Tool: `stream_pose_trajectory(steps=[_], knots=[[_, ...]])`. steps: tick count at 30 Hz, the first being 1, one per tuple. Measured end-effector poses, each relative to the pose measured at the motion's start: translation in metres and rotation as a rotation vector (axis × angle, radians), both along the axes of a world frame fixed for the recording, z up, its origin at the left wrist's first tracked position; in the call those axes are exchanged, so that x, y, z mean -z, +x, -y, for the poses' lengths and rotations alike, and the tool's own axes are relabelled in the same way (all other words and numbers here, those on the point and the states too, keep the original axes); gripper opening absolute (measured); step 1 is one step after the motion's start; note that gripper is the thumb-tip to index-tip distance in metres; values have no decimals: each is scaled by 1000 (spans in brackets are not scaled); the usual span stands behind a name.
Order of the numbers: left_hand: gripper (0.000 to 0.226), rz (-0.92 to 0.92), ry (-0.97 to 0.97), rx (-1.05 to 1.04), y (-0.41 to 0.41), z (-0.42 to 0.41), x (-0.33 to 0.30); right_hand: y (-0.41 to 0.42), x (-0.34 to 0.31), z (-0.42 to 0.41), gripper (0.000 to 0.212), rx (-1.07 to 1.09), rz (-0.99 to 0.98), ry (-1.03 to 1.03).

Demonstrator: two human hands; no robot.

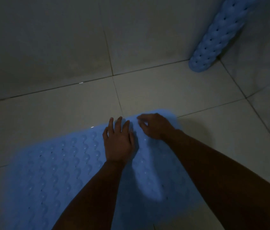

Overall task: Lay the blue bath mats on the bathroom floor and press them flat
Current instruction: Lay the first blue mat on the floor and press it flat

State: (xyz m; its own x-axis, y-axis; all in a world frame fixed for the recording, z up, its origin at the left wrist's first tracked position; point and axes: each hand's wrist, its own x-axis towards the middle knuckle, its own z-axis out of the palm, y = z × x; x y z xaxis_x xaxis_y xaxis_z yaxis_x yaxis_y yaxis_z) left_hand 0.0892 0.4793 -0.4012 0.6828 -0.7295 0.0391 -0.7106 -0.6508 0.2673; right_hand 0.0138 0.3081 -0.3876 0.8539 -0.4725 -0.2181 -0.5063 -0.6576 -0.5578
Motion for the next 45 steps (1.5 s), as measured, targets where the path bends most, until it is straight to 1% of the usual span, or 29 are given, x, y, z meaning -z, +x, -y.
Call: stream_pose_trajectory(steps=[1,3,4,6,8,10,12,16,20,27,31,35,37,39,40,42,43,45], knots=[[55,-25,-1,30,-8,11,0,-3,-8,11,39,58,48,-35],[60,-77,9,92,-23,32,2,-16,-19,23,46,184,121,-68],[61,-84,17,125,-32,41,6,-26,-17,29,46,232,152,-86],[63,-102,49,185,-46,60,15,-46,-9,38,40,282,182,-125],[67,-121,132,250,-57,78,27,-65,0,45,35,335,179,-138],[76,-113,203,280,-66,87,38,-80,9,47,33,367,191,-176],[84,-79,212,279,-72,88,45,-91,15,46,38,386,212,-220],[84,-8,156,288,-75,83,55,-103,18,49,40,393,235,-258],[80,-15,167,306,-78,84,53,-106,20,49,36,379,270,-310],[73,-36,169,295,-76,87,53,-103,31,49,32,357,317,-328],[71,-63,232,287,-74,90,46,-116,31,45,27,334,352,-379],[70,-195,355,262,-70,104,16,-120,21,42,30,282,276,-427],[62,-261,437,284,-55,122,-15,-115,12,41,36,242,155,-367],[50,-362,504,280,-31,141,-53,-106,7,37,39,140,-17,-295],[45,-380,498,254,-21,146,-65,-102,8,33,41,86,-86,-281],[40,-282,393,227,-13,143,-70,-97,13,26,54,25,-186,-270],[43,-236,322,222,-16,134,-66,-97,17,22,61,6,-216,-279],[55,-214,222,225,-28,111,-47,-99,28,16,75,-30,-229,-314]])
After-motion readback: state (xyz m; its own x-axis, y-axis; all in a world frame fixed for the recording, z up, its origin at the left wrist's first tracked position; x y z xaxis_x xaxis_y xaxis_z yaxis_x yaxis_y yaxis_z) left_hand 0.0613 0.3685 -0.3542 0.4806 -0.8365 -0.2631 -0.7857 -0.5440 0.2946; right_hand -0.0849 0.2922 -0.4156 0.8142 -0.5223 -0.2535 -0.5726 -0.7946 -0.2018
